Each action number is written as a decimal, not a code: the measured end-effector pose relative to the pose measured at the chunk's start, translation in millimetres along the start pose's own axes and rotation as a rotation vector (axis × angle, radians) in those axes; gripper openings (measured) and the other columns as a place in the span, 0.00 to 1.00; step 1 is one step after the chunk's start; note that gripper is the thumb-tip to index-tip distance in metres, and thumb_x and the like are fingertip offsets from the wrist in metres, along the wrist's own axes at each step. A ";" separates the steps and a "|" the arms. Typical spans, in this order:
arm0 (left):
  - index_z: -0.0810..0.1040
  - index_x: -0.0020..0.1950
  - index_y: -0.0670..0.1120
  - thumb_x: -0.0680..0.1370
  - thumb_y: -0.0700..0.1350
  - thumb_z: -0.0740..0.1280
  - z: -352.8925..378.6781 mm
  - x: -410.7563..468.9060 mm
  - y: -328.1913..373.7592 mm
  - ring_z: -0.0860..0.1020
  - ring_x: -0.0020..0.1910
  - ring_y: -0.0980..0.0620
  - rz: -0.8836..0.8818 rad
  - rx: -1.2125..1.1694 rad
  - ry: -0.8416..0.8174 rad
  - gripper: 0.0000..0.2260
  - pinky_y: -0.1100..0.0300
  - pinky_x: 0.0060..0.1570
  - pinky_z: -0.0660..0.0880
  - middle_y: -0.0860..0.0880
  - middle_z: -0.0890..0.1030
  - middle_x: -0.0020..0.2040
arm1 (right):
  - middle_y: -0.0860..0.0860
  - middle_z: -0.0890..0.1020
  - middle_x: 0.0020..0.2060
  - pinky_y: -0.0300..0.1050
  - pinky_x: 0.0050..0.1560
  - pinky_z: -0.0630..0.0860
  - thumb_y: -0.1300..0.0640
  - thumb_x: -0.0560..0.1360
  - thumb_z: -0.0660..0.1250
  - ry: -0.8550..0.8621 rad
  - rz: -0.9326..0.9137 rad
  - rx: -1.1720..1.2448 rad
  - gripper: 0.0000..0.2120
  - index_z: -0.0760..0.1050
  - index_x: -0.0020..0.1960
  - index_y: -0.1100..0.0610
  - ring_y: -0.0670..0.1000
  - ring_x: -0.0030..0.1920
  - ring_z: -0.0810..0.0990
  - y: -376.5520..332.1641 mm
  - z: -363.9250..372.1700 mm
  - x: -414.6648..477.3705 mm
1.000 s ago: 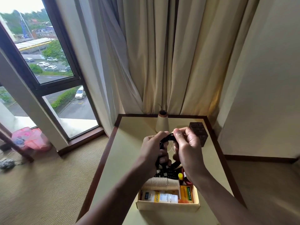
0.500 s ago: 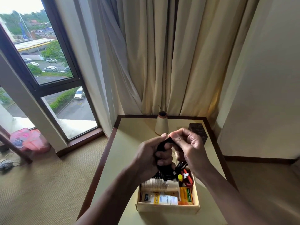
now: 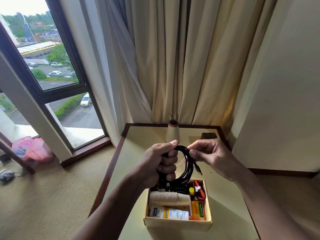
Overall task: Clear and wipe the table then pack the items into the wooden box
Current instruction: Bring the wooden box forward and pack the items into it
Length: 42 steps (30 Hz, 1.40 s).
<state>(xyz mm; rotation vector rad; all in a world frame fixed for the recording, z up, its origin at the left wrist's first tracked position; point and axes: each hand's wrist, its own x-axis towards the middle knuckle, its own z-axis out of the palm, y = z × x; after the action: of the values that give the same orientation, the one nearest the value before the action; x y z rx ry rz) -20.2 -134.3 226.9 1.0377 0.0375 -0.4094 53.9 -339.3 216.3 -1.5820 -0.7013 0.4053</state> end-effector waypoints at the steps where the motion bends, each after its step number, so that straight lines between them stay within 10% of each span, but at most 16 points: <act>1: 0.68 0.35 0.48 0.84 0.50 0.61 0.2 -0.4 0.0 0.52 0.24 0.53 -0.006 0.001 -0.001 0.18 0.61 0.25 0.61 0.51 0.55 0.27 | 0.54 0.86 0.43 0.45 0.50 0.80 0.62 0.77 0.70 0.007 -0.017 -0.071 0.06 0.84 0.51 0.59 0.52 0.46 0.84 0.5 -0.5 -1.4; 8: 0.67 0.35 0.48 0.85 0.50 0.60 5.1 1.0 -4.6 0.53 0.22 0.56 -0.026 -0.012 -0.011 0.19 0.62 0.24 0.62 0.53 0.57 0.25 | 0.46 0.85 0.43 0.38 0.49 0.81 0.67 0.76 0.72 0.244 -0.267 -0.525 0.09 0.83 0.52 0.56 0.45 0.47 0.85 -0.6 16.7 0.5; 18: 0.68 0.35 0.48 0.86 0.50 0.60 5.5 3.7 3.8 0.54 0.21 0.56 0.005 0.205 0.067 0.19 0.63 0.24 0.60 0.52 0.58 0.26 | 0.58 0.87 0.41 0.49 0.45 0.84 0.70 0.76 0.69 0.492 0.136 0.283 0.08 0.83 0.51 0.61 0.55 0.43 0.88 -5.6 40.9 -3.6; 30: 0.69 0.36 0.47 0.86 0.50 0.61 -1.5 7.0 -4.0 0.58 0.21 0.56 0.058 0.140 0.200 0.18 0.63 0.22 0.59 0.52 0.61 0.27 | 0.69 0.83 0.53 0.61 0.61 0.80 0.70 0.80 0.57 0.207 0.325 0.593 0.15 0.82 0.58 0.66 0.66 0.56 0.83 -3.3 34.8 -17.0; 37: 0.68 0.35 0.48 0.85 0.51 0.61 1.3 13.6 -11.5 0.57 0.22 0.56 0.082 0.073 0.280 0.19 0.63 0.24 0.59 0.52 0.59 0.27 | 0.53 0.83 0.52 0.44 0.56 0.81 0.63 0.72 0.75 0.094 0.147 -0.135 0.28 0.72 0.67 0.47 0.49 0.56 0.82 -8.8 51.6 -28.1; 42: 0.68 0.36 0.48 0.85 0.50 0.61 -0.4 13.0 -7.2 0.57 0.22 0.56 0.102 0.046 0.272 0.18 0.61 0.24 0.60 0.52 0.59 0.28 | 0.46 0.82 0.60 0.37 0.63 0.75 0.64 0.71 0.75 0.030 0.082 -0.134 0.35 0.66 0.74 0.48 0.44 0.64 0.78 -13.2 45.5 -32.5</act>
<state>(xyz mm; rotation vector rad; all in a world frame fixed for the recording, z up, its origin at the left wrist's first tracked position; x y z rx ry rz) -10.6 -141.2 217.9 1.1304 0.2185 -0.1748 -1.8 -325.4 218.1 -1.7446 -0.6531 0.4005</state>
